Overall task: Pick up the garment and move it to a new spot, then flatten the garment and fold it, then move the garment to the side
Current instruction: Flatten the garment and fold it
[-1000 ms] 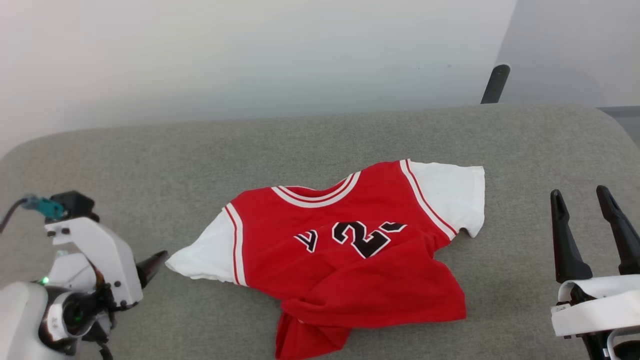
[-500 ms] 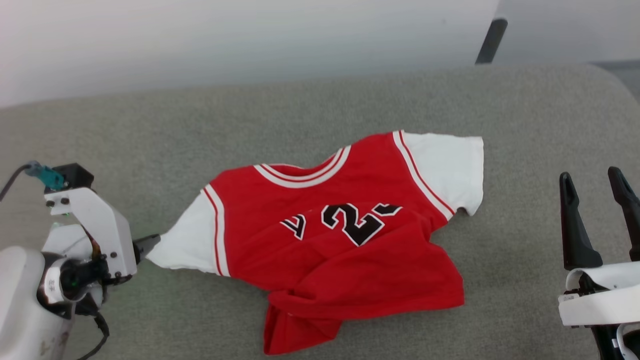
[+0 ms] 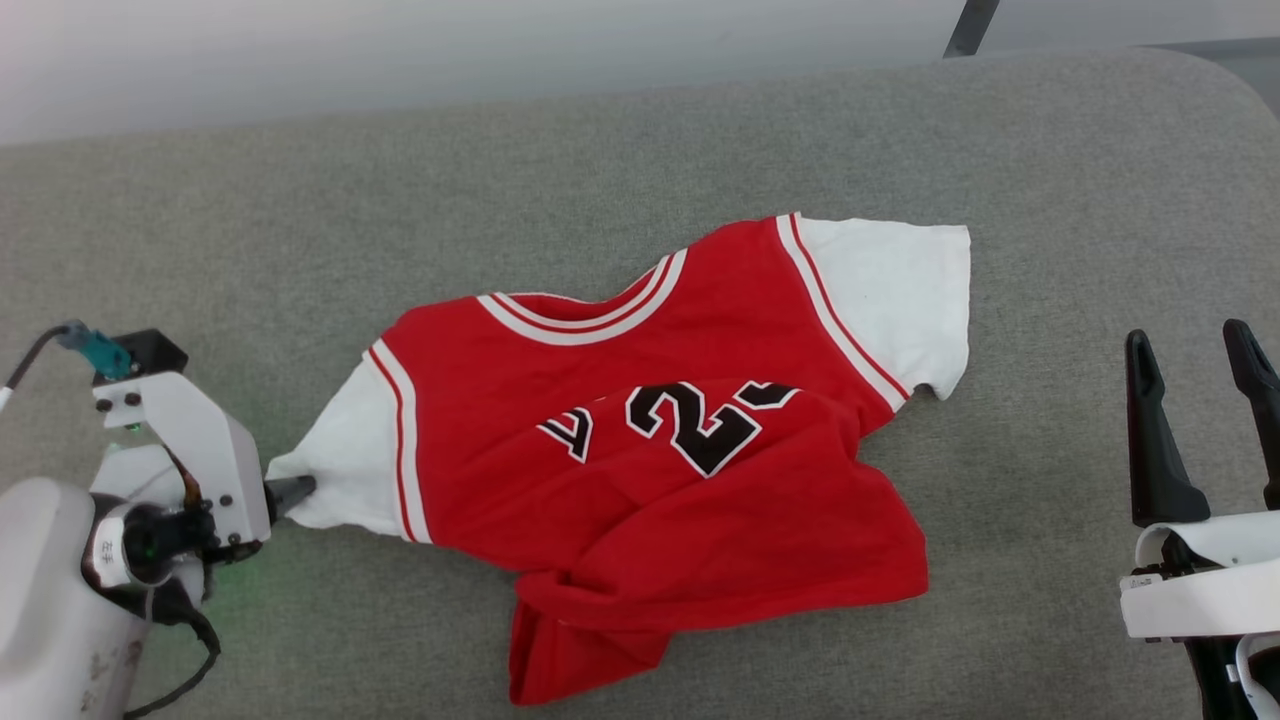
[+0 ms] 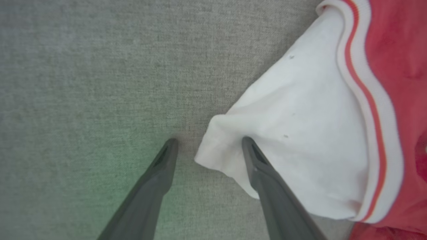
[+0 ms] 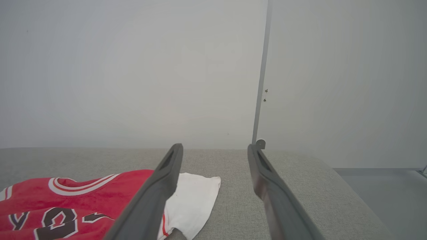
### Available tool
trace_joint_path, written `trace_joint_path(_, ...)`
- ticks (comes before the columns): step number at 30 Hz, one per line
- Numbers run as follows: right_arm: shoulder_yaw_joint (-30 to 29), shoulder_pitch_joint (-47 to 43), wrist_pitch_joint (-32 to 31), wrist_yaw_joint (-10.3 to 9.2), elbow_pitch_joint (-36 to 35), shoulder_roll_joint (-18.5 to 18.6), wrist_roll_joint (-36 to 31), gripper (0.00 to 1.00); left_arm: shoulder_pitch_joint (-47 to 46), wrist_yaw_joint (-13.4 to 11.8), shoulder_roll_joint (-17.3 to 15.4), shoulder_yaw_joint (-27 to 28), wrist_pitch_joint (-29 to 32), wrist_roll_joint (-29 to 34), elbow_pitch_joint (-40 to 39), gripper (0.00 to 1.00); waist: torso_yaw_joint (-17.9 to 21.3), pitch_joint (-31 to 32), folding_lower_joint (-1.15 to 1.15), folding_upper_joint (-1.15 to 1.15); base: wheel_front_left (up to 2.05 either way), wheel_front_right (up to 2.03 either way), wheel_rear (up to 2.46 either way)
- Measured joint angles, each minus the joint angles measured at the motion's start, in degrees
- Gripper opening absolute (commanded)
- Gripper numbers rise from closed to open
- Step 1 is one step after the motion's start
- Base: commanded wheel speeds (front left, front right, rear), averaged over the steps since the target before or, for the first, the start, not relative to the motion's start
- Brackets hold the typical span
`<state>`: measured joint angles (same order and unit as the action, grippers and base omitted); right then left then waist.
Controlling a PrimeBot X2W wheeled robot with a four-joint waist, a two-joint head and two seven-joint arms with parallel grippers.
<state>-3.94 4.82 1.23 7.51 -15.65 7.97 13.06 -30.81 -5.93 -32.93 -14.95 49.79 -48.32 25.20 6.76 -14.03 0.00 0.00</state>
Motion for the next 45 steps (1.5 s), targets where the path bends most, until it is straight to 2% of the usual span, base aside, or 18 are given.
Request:
trace_joint_path(5,-0.24,0.45,-0.02,0.0,0.03,0.01,0.0,1.0,-1.13,0.35,0.92,0.46,-0.45,-0.78,2.27,1.0,-0.2,-0.67,0.0,0.0,0.0,0.0,0.0)
trace_joint_path(6,-0.27,0.48,-0.05,0.0,0.03,0.01,0.0,1.0,-1.3,0.48,1.0,0.43,-0.47,-0.97,2.56,0.6,-0.25,-0.79,0.0,0.0,0.0,0.0,0.0)
trace_joint_path(7,-0.31,0.48,-0.05,0.0,0.02,0.01,-0.01,1.0,-1.57,0.67,1.14,0.6,-0.8,-1.11,2.89,0.15,-0.29,-0.93,0.0,0.0,0.0,0.0,0.0)
trace_joint_path(8,-0.32,0.49,-0.08,0.0,0.02,0.01,-0.01,1.0,-1.78,0.73,1.27,0.78,-0.9,-1.33,3.3,0.0,-0.32,-1.06,0.0,0.0,0.0,0.0,0.0)
trace_joint_path(22,-0.65,0.92,-0.62,0.0,-0.03,-0.03,-0.05,1.0,-4.55,3.02,1.42,0.2,-2.93,-1.14,5.71,0.0,-0.71,-1.94,0.0,0.0,0.0,0.0,0.0)
trace_joint_path(27,-0.54,3.81,-2.45,0.0,0.65,0.56,0.58,1.0,-5.34,3.66,1.68,-0.33,-3.46,-0.98,6.22,0.0,-0.91,-2.1,0.0,0.0,0.0,0.0,0.0)
trace_joint_path(35,-0.8,14.25,-13.91,0.0,8.77,4.48,3.07,1.0,-7.33,4.19,3.15,-1.64,-3.93,-0.42,6.75,0.0,-2.22,-2.67,0.0,0.0,0.0,0.0,0.0)
trace_joint_path(41,-0.26,23.12,-23.48,0.0,18.17,8.47,6.42,1.0,-9.57,5.43,5.22,-2.91,-4.46,-0.32,7.43,0.0,-4.13,-3.67,0.0,0.0,0.0,0.0,0.0)
trace_joint_path(45,2.12,28.01,-29.18,0.0,24.7,11.14,8.54,1.0,-11.18,6.27,6.21,-3.59,-4.94,-0.09,8.17,0.0,-5.39,-4.71,0.0,0.0,0.0,0.0,0.0)
